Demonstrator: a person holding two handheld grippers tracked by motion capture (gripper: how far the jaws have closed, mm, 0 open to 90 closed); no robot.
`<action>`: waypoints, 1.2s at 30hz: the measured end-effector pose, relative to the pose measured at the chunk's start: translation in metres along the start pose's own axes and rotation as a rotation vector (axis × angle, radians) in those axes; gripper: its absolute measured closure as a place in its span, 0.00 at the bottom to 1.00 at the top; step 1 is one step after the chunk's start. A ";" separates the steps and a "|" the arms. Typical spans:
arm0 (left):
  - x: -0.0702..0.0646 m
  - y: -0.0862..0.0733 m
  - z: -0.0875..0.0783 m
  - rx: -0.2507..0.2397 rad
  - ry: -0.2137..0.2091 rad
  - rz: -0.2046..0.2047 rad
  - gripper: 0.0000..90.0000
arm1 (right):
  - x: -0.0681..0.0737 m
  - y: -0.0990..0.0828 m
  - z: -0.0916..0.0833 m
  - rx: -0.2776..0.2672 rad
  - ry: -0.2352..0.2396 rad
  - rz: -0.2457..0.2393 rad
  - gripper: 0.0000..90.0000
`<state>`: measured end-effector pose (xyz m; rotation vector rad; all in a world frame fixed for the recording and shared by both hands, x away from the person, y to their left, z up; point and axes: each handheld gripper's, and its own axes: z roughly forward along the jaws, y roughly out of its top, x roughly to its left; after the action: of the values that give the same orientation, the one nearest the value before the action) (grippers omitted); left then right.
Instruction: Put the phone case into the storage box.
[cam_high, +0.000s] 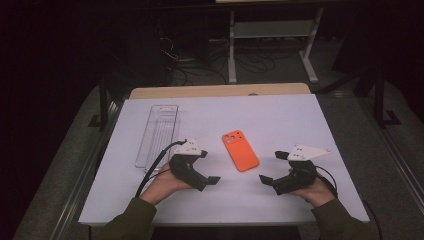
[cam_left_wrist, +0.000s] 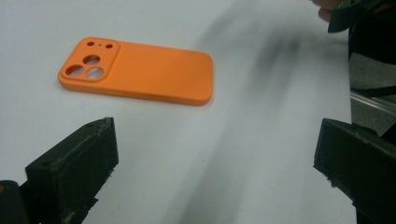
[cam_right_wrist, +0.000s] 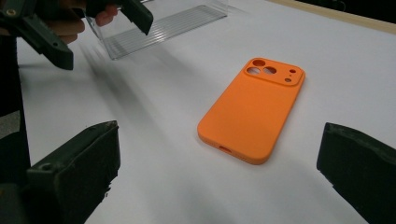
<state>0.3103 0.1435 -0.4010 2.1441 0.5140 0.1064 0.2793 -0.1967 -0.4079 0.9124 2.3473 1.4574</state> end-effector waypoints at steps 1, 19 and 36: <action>-0.001 -0.001 0.000 -0.012 0.006 0.004 0.00 | 0.000 0.000 0.000 0.000 -0.001 -0.001 0.00; 0.000 -0.009 -0.001 -0.060 0.021 -0.001 0.00 | -0.004 -0.001 0.009 0.011 -0.050 0.049 0.00; 0.002 -0.014 -0.002 -0.037 0.010 0.004 0.00 | -0.007 0.013 0.010 -0.009 -0.143 0.098 0.00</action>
<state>0.3076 0.1526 -0.4114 2.1100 0.5097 0.1281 0.2947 -0.1897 -0.4019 1.1043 2.2200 1.3876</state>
